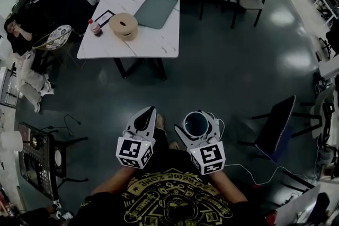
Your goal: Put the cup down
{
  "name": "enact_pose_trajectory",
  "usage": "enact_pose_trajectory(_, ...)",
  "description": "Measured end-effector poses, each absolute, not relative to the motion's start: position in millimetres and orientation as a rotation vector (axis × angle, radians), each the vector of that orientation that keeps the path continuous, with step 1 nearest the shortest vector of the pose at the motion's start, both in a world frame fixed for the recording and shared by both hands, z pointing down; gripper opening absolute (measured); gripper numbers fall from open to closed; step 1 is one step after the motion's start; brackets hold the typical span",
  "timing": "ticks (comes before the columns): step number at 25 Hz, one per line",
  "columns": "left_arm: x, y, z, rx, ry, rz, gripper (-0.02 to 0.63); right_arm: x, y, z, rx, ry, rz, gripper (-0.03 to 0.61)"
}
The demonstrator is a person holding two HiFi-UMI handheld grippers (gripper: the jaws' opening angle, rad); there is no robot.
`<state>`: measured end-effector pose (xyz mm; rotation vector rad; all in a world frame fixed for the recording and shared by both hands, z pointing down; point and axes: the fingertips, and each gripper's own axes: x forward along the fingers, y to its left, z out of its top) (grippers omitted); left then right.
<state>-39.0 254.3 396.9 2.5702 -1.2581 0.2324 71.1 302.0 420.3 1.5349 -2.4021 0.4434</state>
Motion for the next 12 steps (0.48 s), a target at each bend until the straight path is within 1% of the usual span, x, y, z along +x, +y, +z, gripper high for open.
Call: enact_pose_trajectory(12,-40,163,424,2.547,-1.148,0.263,0.009,66,214,439,1.553,-2.307,0.527,0.392)
